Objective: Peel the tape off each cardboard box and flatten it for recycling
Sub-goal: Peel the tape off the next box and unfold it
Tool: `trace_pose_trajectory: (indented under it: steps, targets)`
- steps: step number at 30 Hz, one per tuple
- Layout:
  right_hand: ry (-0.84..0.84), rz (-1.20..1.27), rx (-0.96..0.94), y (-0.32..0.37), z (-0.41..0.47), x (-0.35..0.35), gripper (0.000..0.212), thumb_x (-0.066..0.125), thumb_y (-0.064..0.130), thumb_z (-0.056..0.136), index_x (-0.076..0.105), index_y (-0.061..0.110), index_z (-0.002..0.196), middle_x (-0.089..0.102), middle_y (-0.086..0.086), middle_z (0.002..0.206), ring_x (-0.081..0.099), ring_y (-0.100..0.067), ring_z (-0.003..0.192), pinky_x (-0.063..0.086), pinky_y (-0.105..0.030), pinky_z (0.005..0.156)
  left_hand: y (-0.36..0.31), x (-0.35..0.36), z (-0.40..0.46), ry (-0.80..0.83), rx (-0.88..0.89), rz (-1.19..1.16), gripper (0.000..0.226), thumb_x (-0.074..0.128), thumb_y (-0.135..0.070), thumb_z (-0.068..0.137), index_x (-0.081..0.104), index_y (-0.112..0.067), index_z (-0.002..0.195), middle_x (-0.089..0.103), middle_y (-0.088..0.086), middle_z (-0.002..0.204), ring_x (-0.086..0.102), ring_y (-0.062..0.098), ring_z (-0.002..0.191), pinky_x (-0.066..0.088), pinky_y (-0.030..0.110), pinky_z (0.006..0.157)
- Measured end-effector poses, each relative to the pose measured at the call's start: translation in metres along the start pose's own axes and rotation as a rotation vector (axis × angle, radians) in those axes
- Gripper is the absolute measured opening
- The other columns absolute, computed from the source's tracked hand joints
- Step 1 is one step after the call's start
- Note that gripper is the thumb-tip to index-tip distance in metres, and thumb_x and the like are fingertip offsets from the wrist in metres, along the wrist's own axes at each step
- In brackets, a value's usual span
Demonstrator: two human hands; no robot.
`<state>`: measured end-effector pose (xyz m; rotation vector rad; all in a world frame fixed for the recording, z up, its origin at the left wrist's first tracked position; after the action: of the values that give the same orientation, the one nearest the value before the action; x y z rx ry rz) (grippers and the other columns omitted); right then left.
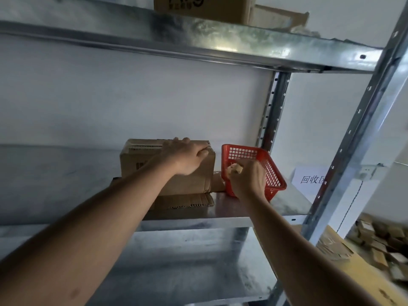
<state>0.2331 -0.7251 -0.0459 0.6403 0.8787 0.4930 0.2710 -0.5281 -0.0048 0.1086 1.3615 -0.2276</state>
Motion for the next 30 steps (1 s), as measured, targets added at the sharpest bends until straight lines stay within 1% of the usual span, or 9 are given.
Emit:
trace_pose_trajectory:
  steps: [1,2,4,6,12,18,24,27,30]
  targets:
    - [0.013,0.0,-0.021,-0.001,0.002,-0.001,0.032,0.071,0.011,0.093,0.074,0.015,0.125,0.072,-0.004,0.115,0.065,-0.016,0.093,0.059,-0.031,0.078,-0.001,0.0,-0.001,-0.001,-0.007,-0.003,0.054,0.018,-0.064,0.105,0.03,-0.049,0.156,0.042,0.008,0.159,0.037,0.041,0.145,0.03,0.063,0.114]
    - [0.016,0.001,-0.044,-0.002,0.003,-0.002,0.03,0.071,0.012,0.094,0.075,0.015,0.123,0.073,-0.004,0.114,0.066,-0.014,0.088,0.059,-0.028,0.073,-0.002,0.0,-0.002,-0.002,-0.014,-0.006,0.054,0.018,-0.064,0.105,0.03,-0.049,0.156,0.042,0.008,0.159,0.037,0.041,0.145,0.03,0.063,0.114]
    - [0.011,-0.006,-0.084,-0.004,0.005,-0.004,0.022,0.071,0.013,0.096,0.078,0.015,0.116,0.076,-0.002,0.108,0.063,-0.005,0.074,0.048,-0.016,0.059,-0.003,-0.001,-0.005,-0.008,-0.021,0.0,0.054,0.017,-0.064,0.106,0.029,-0.05,0.156,0.041,0.007,0.16,0.036,0.04,0.146,0.029,0.062,0.115]
    - [0.033,-0.006,-0.081,-0.007,0.006,-0.004,0.018,0.073,0.015,0.096,0.08,0.015,0.112,0.078,0.0,0.107,0.06,0.0,0.07,0.041,-0.01,0.057,-0.004,-0.002,-0.008,-0.013,-0.02,0.005,0.054,0.017,-0.064,0.106,0.028,-0.05,0.157,0.04,0.007,0.161,0.035,0.039,0.147,0.027,0.061,0.117]
    - [0.107,0.018,-0.063,-0.008,0.006,-0.009,0.026,0.087,0.024,0.084,0.081,0.022,0.109,0.079,0.002,0.106,0.07,-0.007,0.084,0.035,-0.009,0.059,-0.006,-0.003,-0.017,-0.003,-0.019,0.005,0.056,0.016,-0.065,0.105,0.024,-0.05,0.159,0.035,0.004,0.161,0.028,0.035,0.15,0.022,0.061,0.121]
    - [0.079,0.06,-0.083,-0.008,0.003,-0.017,0.025,0.089,0.025,0.082,0.082,0.02,0.106,0.079,0.003,0.108,0.066,-0.007,0.086,0.031,-0.01,0.062,-0.007,-0.004,-0.017,0.035,-0.027,-0.009,0.056,0.017,-0.066,0.105,0.023,-0.051,0.159,0.031,0.002,0.163,0.025,0.035,0.151,0.019,0.062,0.122]
    - [0.192,0.048,-0.123,0.0,0.005,-0.018,0.019,0.085,0.031,0.086,0.083,0.02,0.101,0.079,0.004,0.101,0.065,-0.004,0.081,0.037,-0.012,0.064,-0.007,-0.011,-0.019,0.056,-0.026,-0.024,0.056,0.02,-0.065,0.105,0.025,-0.05,0.159,0.03,0.005,0.165,0.025,0.036,0.152,0.021,0.06,0.122]
    - [0.145,0.066,-0.179,0.01,0.001,-0.026,0.02,0.075,0.036,0.094,0.083,0.02,0.103,0.079,0.005,0.1,0.067,-0.005,0.079,0.053,-0.023,0.069,-0.009,-0.014,-0.02,0.065,-0.018,-0.024,0.057,0.021,-0.066,0.105,0.026,-0.05,0.159,0.032,0.004,0.164,0.029,0.035,0.15,0.028,0.058,0.12]
    - [0.11,0.117,-0.272,0.025,-0.004,-0.028,0.015,0.068,0.026,0.099,0.082,0.022,0.099,0.079,0.006,0.091,0.068,-0.007,0.073,0.059,-0.032,0.074,-0.006,-0.018,-0.02,0.087,-0.009,-0.03,0.054,0.024,-0.064,0.106,0.028,-0.051,0.158,0.037,0.002,0.162,0.037,0.035,0.146,0.036,0.053,0.114]
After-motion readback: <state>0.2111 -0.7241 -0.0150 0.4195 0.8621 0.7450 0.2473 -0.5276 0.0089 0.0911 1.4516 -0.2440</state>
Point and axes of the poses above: each hand's wrist, its own z-axis towards the middle knuckle, its own x-axis out of the palm, y = z × x, the point moved 4 cm from there along z, towards the middle knuckle
